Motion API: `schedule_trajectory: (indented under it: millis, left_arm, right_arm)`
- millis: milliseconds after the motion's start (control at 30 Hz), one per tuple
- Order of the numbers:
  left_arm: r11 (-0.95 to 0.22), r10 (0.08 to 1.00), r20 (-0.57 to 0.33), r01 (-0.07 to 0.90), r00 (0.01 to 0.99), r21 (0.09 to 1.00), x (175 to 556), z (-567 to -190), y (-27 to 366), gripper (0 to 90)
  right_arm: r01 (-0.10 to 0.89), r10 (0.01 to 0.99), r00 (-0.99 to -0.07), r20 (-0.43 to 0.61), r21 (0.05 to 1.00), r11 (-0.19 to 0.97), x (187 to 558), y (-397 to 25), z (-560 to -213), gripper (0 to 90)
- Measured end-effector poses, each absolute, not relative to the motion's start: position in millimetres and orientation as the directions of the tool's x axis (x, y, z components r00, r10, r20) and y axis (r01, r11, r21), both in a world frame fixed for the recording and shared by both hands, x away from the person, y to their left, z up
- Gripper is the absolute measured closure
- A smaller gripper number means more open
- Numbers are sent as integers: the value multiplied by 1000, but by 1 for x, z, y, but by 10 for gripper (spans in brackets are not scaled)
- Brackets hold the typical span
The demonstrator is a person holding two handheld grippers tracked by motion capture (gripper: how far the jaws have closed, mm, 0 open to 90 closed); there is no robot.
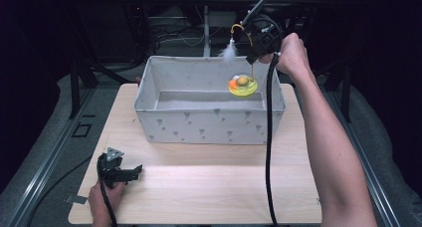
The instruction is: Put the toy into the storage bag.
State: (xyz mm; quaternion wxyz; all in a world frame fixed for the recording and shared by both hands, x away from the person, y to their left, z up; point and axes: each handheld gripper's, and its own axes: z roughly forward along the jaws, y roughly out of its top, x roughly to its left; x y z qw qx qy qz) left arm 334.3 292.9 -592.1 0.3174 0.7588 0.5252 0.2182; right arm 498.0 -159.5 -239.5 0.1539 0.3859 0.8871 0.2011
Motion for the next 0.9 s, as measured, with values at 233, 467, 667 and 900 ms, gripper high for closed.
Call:
schedule_trajectory:
  millis: [233,467,667,900]
  left_arm:
    - [-248,935,-2,659,354,710,334,-592,293,8]
    - [-248,935,-2,659,354,710,334,-592,293,8]
    - [-247,935,-3,659,354,711,334,-592,293,8]
    - [-247,935,-3,659,354,710,334,-592,293,8]
  right_arm:
    - [631,751,-649,-120,466,620,502,-162,-250,883]
    - [648,757,-646,-103,450,614,506,-168,-266,882]
    - [663,764,-638,-95,438,607,507,-176,-284,882]
    - [683,778,-623,-85,427,593,508,-189,-303,882]
